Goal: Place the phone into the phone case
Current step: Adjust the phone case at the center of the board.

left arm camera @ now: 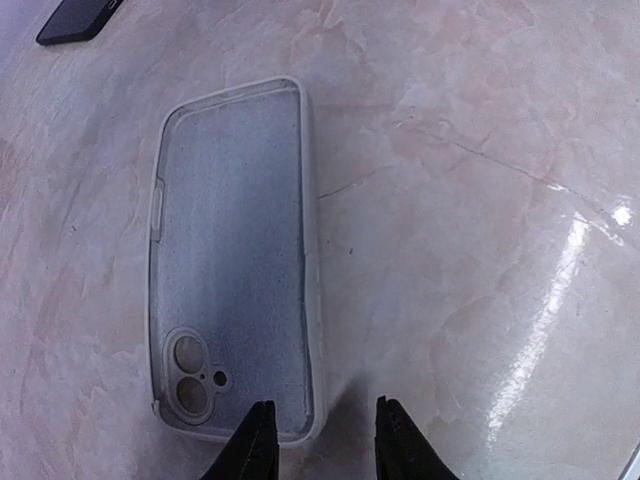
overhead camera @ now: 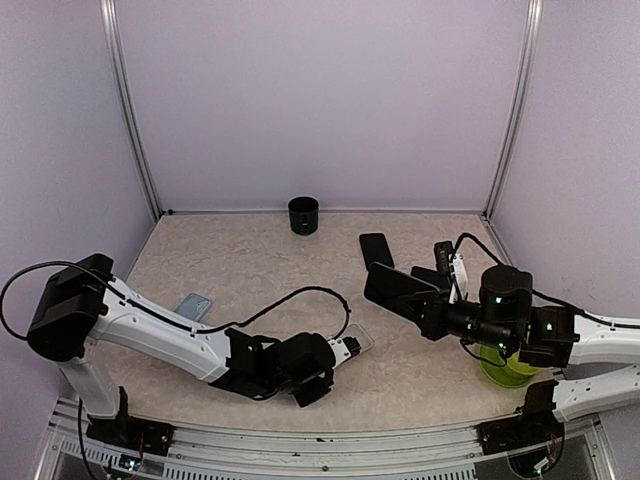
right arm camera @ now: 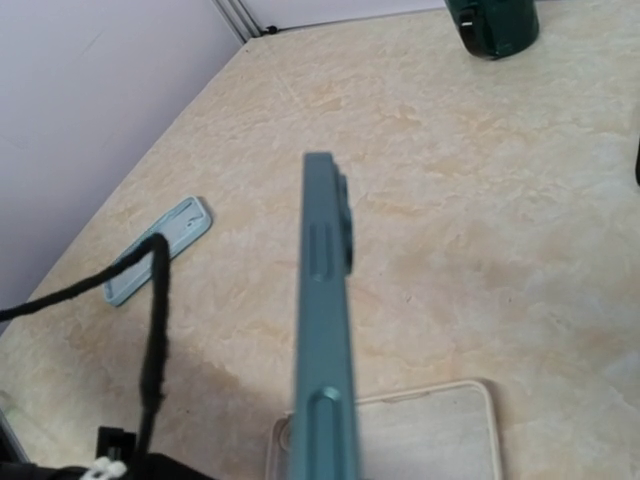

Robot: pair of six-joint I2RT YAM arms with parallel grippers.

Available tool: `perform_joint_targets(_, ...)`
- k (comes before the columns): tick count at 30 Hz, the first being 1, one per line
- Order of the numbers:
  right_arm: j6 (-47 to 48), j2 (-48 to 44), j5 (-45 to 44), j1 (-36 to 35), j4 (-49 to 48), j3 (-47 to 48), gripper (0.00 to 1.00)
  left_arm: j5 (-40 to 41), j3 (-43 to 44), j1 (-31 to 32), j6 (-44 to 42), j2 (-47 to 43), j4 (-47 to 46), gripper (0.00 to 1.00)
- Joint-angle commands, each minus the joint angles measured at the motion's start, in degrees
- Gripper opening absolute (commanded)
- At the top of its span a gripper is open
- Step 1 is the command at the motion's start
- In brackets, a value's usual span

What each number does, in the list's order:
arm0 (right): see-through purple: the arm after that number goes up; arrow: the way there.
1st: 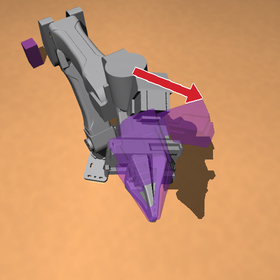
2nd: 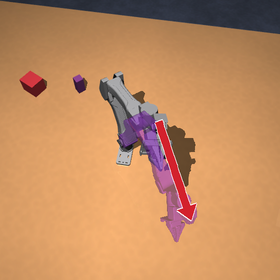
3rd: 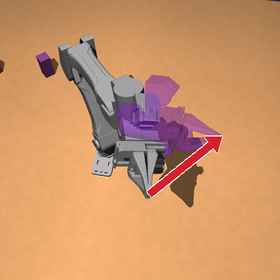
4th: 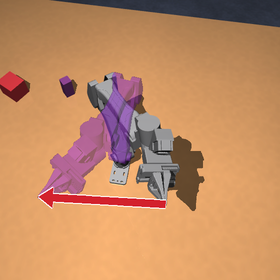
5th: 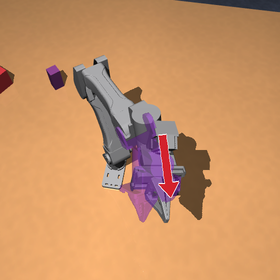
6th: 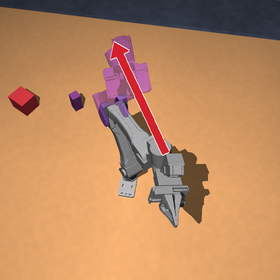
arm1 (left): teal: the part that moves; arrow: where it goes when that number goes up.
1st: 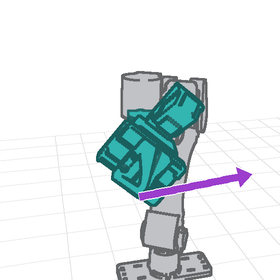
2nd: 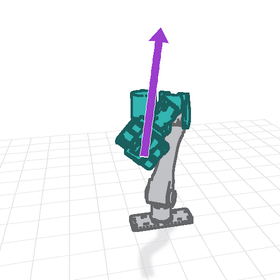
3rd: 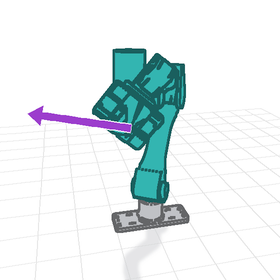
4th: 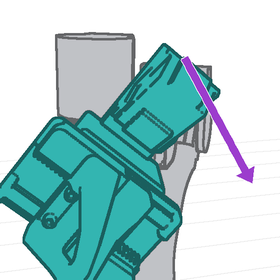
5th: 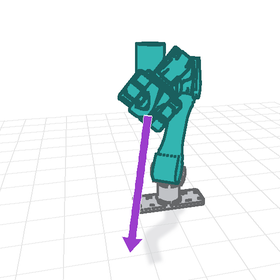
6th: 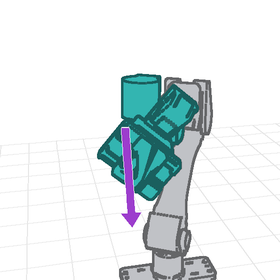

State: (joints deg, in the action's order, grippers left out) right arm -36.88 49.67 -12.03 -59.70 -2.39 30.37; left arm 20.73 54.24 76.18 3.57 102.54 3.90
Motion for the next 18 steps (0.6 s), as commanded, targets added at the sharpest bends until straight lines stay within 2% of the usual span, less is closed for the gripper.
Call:
perform_joint_targets(1,-0.60,-1.53,0.12,0.55,-3.06,-0.32,0.00,7.24,1.78,0.19,1.59,2.53,1.51,0.33)
perform_joint_targets(18,-0.82,-0.21,0.36,0.55,-3.24,0.29,0.00,13.02,1.09,-1.58,3.31,5.92,0.67,0.33)
